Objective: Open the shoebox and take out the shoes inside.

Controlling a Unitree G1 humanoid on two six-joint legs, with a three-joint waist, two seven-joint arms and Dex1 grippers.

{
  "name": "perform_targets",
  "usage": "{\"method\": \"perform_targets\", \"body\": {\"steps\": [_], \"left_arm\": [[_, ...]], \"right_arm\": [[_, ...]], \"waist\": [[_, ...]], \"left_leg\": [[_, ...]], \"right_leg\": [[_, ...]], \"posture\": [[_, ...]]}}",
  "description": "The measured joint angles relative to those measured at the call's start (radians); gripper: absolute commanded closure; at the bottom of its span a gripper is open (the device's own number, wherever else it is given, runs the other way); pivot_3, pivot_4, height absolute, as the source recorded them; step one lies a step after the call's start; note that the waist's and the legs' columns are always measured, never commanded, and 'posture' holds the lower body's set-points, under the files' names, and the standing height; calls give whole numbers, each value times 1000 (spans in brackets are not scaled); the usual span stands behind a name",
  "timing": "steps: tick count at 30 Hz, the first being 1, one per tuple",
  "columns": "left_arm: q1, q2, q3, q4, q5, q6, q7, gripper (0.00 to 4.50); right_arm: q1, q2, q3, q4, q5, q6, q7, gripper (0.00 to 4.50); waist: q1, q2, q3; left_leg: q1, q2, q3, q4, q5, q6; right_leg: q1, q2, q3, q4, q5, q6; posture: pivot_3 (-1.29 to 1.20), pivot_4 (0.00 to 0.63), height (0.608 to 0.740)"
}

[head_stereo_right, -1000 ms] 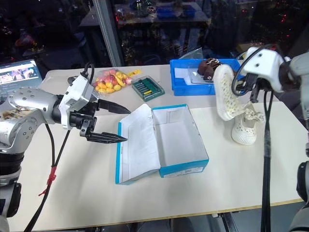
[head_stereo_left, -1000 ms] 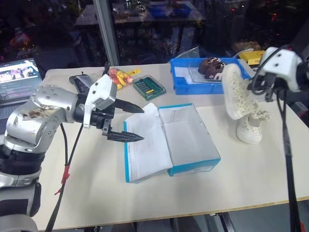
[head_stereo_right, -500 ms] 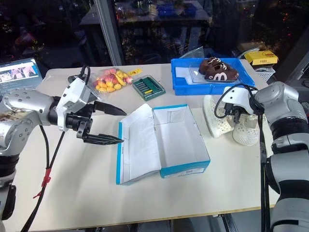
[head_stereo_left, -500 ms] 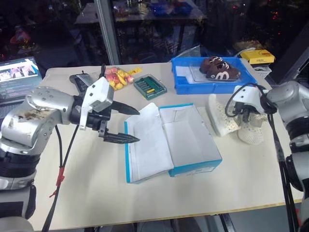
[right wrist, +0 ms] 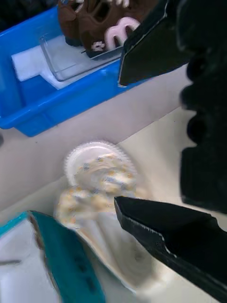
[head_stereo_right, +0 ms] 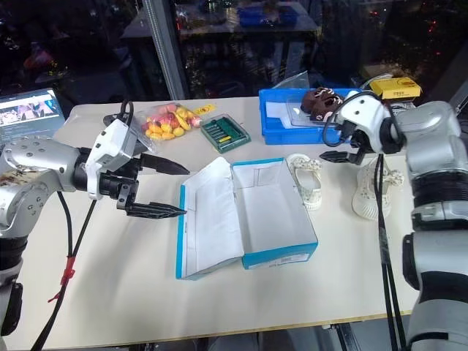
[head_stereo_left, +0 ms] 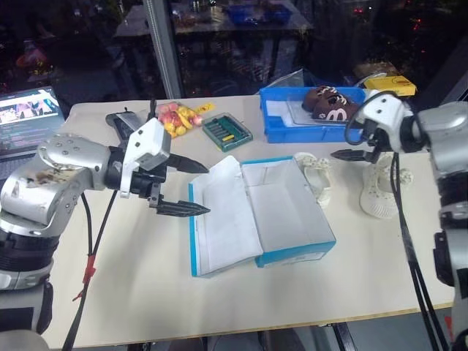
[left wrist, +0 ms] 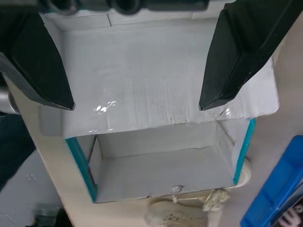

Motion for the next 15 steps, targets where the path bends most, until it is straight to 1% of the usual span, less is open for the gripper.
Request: {"method": "perform_targets", "body": {"steps": [2, 3, 4, 5, 6, 8, 10, 12, 14, 15], "left_arm": [[49, -4, 45, 9, -15, 13, 23, 0], [99, -11, 91, 16, -26, 12, 44, 0], [145, -37, 140, 28, -33, 10, 80, 0], [194, -57, 188, 46, -34, 2, 112, 0], [224, -77, 215, 60, -25, -15, 146, 0], [343, -159, 298, 65, 11, -90, 256, 0], [443, -231, 365, 71, 27, -143, 326, 0], [522, -270, 393, 103, 70, -208, 389, 0], [628, -317, 426, 132, 135, -305, 459, 0], [667, -335, 434, 150, 159, -333, 484, 0]], "right_arm": [[93, -71, -49, -149, 67, 94, 65, 85], [170, -115, -90, -233, 119, 156, 107, 85], [267, -164, -148, -318, 181, 226, 150, 85], [337, -189, -190, -369, 232, 280, 189, 85], [397, -206, -233, -414, 279, 338, 211, 85], [601, -221, -386, -517, 383, 462, 234, 85], [732, -185, -514, -533, 422, 525, 212, 85], [859, -124, -638, -554, 465, 582, 169, 85], [1015, -16, -766, -586, 501, 619, 114, 85], [1058, 31, -795, -585, 502, 623, 87, 85]], "waist": [[3, 0, 0], [5, 0, 0], [9, 0, 0], [11, 0, 0], [11, 0, 0], [12, -1, -1], [13, -3, -3], [16, -5, -3], [26, -9, -7], [28, -9, -7]], "left_leg": [[0, 0, 0, 0, 0, 0], [2, 1, 0, -1, 0, 1], [2, 1, 0, -1, -1, 1], [3, 1, 0, 0, -1, 1], [3, 1, 0, 0, -1, 1], [7, 1, 1, 2, -1, 1], [9, 1, 1, 2, -1, 1], [9, 2, 1, 3, -1, 0], [14, 2, 1, 2, -3, 0], [16, 3, 2, 2, -4, -1]], "right_leg": [[0, 0, 0, 0, 0, 0], [1, 0, 0, 0, 0, 0], [1, 0, 0, 0, 0, -1], [2, 0, 0, 1, 0, -1], [2, 0, 0, 1, 0, -1], [7, 0, 0, 1, -1, 0], [10, 0, 0, 0, -2, 2], [11, 1, 0, -1, -2, 3], [17, 1, 0, -3, -4, 3], [19, 1, 0, -5, -4, 3]], "posture": [[0, 150, 740], [0, 150, 740], [0, 150, 740], [0, 150, 740], [0, 150, 740], [0, 150, 740], [0, 150, 740], [0, 150, 740], [0, 150, 740], [0, 150, 740]]}}
